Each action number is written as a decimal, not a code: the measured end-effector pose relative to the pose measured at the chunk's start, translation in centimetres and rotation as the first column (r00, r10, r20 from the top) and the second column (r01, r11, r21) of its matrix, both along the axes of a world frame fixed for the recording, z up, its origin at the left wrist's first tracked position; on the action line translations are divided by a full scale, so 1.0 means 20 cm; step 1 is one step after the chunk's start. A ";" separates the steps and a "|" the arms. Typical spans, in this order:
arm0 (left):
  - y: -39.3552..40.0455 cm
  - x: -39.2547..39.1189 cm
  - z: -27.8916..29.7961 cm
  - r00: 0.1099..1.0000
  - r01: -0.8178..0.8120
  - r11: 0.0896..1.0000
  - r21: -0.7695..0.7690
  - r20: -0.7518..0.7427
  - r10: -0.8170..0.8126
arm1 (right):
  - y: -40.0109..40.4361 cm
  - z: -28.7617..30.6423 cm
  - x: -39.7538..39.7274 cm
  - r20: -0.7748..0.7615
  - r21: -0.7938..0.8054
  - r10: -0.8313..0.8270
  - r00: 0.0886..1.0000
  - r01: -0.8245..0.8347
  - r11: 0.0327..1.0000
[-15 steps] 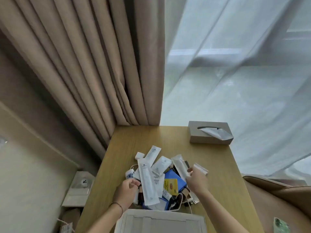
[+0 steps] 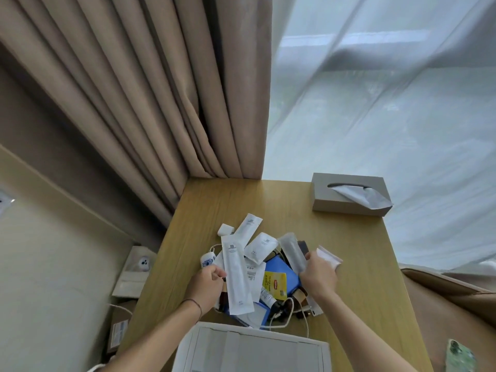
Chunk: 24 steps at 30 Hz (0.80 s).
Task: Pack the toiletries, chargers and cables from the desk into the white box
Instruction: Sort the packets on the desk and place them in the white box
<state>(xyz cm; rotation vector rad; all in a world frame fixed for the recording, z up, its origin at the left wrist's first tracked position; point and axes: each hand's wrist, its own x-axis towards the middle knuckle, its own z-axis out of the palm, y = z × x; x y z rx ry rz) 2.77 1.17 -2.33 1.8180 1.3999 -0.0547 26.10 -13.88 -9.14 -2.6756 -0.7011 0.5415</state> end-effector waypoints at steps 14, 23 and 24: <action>-0.04 0.21 -0.14 0.997 0.028 0.988 0.149 -0.074 -0.017 | -0.07 0.60 -0.18 -0.136 0.639 0.006 0.991 0.083 0.765; -0.01 0.29 -0.18 0.978 0.045 0.986 0.160 -0.207 -0.012 | -0.23 0.74 -0.53 -0.528 0.671 0.134 0.839 0.315 0.671; -0.01 0.29 -0.18 0.982 0.029 0.987 0.157 -0.190 0.001 | -0.24 0.73 -0.55 -0.545 0.669 0.138 0.827 0.329 0.666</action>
